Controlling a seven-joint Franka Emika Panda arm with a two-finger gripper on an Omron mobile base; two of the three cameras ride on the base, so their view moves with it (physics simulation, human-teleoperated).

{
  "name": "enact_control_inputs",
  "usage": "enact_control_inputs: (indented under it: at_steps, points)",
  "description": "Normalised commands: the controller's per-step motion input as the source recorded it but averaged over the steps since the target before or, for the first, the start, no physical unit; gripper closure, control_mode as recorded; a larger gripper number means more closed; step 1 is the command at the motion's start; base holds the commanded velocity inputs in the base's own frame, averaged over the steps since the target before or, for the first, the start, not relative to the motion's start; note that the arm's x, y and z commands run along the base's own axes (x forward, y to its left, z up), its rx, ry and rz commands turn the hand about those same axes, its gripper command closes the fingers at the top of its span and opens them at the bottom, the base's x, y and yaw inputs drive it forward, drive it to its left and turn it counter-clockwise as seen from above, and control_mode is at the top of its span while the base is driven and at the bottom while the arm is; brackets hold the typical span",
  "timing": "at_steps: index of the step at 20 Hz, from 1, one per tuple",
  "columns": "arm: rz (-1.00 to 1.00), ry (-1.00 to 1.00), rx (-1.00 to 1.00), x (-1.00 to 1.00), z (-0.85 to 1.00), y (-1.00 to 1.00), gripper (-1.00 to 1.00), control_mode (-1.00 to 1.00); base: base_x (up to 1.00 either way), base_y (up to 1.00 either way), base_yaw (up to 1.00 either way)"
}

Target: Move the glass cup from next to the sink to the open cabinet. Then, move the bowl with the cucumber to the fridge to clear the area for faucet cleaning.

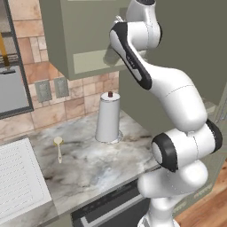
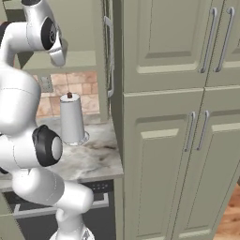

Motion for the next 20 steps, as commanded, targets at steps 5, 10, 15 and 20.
enact_control_inputs:
  at_steps: [5,10,15,20]
  points:
    - [0.0,0.03,-0.06,0.0,-0.22,0.11,1.0,-1.0,0.0,0.0,0.0]
    - [0.0,-0.04,-0.04,-0.02,0.05,0.01,1.0,-1.0,0.0,0.0,0.0]
    - [0.0,-0.19,-0.08,-0.18,0.31,0.0,1.0,-1.0,0.0,0.0,0.0]
    - [0.0,-0.12,-0.11,-0.01,0.08,0.02,1.0,-1.0,0.0,0.0,0.0]
